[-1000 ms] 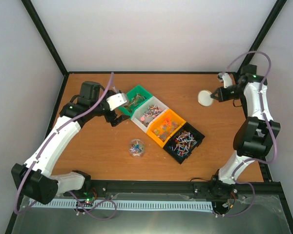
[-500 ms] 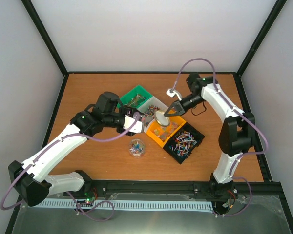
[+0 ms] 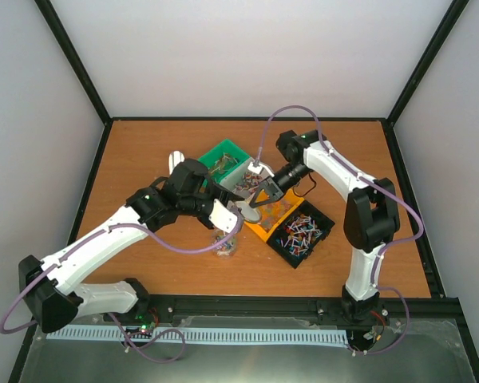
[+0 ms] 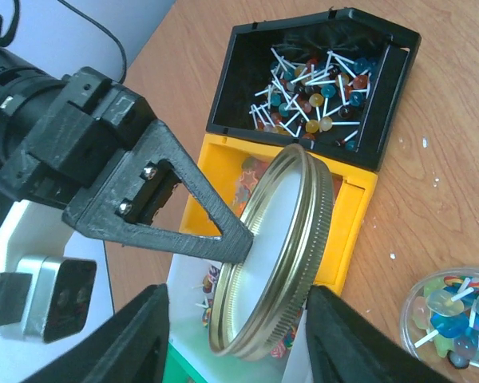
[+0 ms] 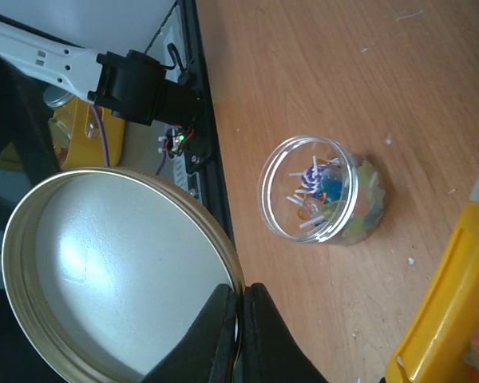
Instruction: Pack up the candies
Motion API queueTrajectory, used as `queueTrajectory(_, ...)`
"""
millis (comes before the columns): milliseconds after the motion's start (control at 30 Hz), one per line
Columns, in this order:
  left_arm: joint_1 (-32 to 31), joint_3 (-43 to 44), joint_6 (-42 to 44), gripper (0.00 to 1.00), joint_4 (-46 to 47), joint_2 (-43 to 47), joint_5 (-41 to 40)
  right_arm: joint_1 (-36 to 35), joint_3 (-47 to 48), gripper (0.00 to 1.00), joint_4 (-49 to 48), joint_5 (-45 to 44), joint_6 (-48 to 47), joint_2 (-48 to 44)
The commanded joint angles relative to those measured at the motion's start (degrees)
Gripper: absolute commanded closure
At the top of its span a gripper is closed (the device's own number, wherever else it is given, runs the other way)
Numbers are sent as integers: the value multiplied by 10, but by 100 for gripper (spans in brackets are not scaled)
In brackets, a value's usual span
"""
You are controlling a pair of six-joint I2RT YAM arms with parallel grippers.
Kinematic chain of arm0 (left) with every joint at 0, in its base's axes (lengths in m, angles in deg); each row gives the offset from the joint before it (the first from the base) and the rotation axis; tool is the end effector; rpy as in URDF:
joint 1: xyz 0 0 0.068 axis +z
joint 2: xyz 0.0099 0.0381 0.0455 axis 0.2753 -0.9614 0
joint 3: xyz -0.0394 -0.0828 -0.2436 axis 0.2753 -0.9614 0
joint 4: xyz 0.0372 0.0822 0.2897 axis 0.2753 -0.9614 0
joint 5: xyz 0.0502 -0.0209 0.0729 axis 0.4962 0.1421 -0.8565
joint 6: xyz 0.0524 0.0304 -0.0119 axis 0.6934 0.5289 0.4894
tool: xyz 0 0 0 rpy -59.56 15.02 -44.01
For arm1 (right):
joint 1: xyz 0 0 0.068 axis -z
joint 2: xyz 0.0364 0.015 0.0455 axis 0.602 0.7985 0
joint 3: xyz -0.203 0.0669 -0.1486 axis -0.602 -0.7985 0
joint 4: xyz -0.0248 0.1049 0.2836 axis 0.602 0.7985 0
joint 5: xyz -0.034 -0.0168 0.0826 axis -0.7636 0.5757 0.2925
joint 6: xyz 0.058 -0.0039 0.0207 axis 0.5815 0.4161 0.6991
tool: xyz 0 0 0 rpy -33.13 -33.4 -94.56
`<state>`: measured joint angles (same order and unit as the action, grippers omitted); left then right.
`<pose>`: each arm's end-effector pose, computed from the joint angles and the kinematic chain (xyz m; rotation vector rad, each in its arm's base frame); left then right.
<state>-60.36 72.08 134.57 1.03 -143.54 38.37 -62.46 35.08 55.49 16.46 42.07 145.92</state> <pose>0.2094 -0.2270 0.3075 1.9760 0.9952 -0.1190 0.3378 0.2053 0.2291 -1.2754 2.4007 1.5549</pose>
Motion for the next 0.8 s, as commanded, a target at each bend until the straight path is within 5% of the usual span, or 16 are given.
queueTrajectory(0,-7,3,39,53,-2,-8,6,-11,24,97,31,21,-25,11)
queueTrajectory(333,-7,44,-6,88,-41,-31,10,-13,20,96,47,9,-40,8)
queueTrajectory(467,-7,73,-64,99,-101,-44,10,17,4,74,-3,-10,-3,-13)
queueTrajectory(600,9,119,-170,99,-200,-82,38,77,-50,44,-153,-53,48,-88)
queueTrajectory(767,69,142,-288,99,-245,-114,138,102,-138,31,-236,-62,-14,-192)
